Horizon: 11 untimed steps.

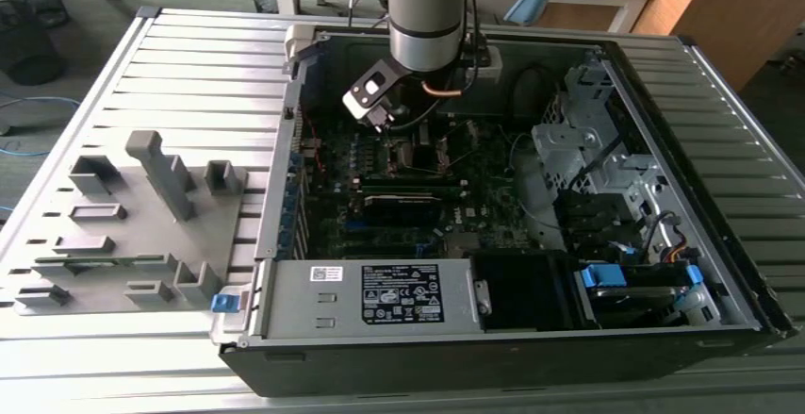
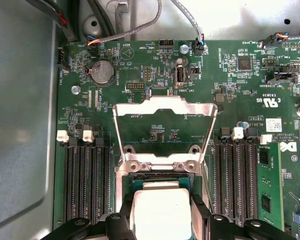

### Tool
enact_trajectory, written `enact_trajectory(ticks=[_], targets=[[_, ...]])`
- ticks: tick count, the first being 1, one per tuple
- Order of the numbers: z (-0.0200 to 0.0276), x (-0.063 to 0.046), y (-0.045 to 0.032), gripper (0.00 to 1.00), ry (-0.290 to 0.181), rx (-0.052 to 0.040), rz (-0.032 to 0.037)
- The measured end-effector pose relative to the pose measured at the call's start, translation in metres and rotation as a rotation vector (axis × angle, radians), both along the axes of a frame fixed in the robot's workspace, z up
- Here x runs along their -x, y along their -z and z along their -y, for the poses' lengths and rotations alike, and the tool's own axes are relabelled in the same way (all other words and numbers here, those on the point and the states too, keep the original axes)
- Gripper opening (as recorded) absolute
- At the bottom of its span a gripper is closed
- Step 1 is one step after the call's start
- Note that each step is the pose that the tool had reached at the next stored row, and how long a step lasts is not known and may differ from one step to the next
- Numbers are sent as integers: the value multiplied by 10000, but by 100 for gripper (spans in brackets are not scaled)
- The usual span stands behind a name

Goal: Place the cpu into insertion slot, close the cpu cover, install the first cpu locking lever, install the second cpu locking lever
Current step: 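Place the cpu into insertion slot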

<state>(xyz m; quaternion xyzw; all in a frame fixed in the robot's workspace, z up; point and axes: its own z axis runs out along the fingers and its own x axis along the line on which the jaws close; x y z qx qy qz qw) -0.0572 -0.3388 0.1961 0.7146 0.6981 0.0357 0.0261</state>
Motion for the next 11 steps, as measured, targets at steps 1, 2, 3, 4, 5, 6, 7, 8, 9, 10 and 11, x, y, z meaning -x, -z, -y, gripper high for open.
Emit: enact_trajectory(ticks=[1,2,3,4,5,6,7,8,9,10,11], targets=[[0,0,0,54,0,-1,1],[0,0,0,54,8,-1,1],[0,0,0,54,90,0,0],[1,0,0,54,224,1,-1],[1,0,0,54,371,3,-2],[1,0,0,54,472,3,-3],[1,1,0,54,521,2,-2],[1,1,0,54,525,2,-2],[1,0,3,54,528,4,-3],[0,-4,6,54,525,2,-2],[1,-5,6,54,523,2,-1]])
